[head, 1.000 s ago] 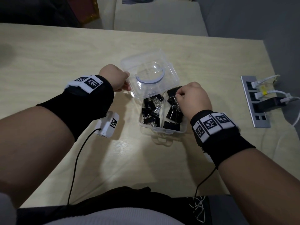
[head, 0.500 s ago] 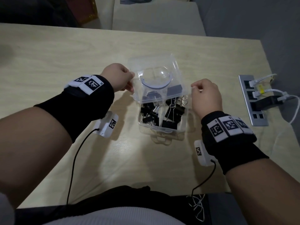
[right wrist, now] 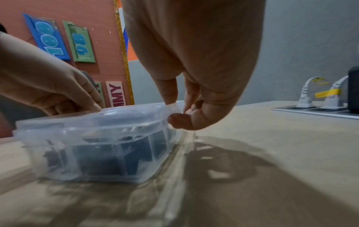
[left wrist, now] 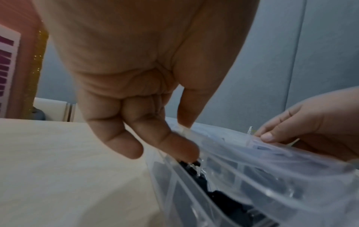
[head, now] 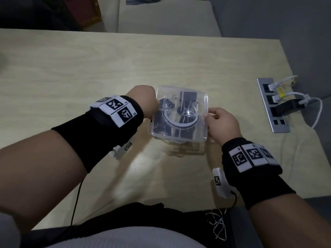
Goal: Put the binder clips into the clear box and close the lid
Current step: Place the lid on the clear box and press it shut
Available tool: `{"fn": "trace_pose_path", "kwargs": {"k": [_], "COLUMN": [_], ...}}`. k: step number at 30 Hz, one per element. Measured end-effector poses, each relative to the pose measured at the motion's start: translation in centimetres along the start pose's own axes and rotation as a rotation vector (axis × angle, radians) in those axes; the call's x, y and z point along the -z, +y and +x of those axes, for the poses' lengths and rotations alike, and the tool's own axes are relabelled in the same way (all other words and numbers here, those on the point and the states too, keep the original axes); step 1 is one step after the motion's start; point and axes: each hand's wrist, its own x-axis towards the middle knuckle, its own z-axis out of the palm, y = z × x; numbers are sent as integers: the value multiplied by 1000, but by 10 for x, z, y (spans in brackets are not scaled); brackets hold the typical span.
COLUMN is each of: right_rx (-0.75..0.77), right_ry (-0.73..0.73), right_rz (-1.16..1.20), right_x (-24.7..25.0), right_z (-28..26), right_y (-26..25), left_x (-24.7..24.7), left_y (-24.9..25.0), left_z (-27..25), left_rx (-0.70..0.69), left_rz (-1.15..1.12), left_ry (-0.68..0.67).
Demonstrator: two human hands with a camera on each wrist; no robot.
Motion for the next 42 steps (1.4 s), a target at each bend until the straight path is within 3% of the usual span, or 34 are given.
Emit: {"fn": "trace_pose_path", "kwargs": {"k": [8, 12, 22, 34, 42], "right_rx": [4, -67, -74, 2, -112], "right_ry": [17, -14, -59, -20, -81], "right_rz": [24, 135, 63, 34, 131], "right_x": [-7, -3, 3, -4, 6], "right_z": [-3, 0, 2, -2, -6], "right_y": [-2, 0, -4, -11, -10], "left_x": [-5, -4, 5, 6, 7], "left_y": [-7, -5, -2, -4, -6], "left_z": [3, 7, -7, -6, -6], "left_rx": [60, 25, -20, 50, 83], "left_rz": [22, 47, -99, -102, -209], "left_ry": [91, 76, 43, 34, -3]}}
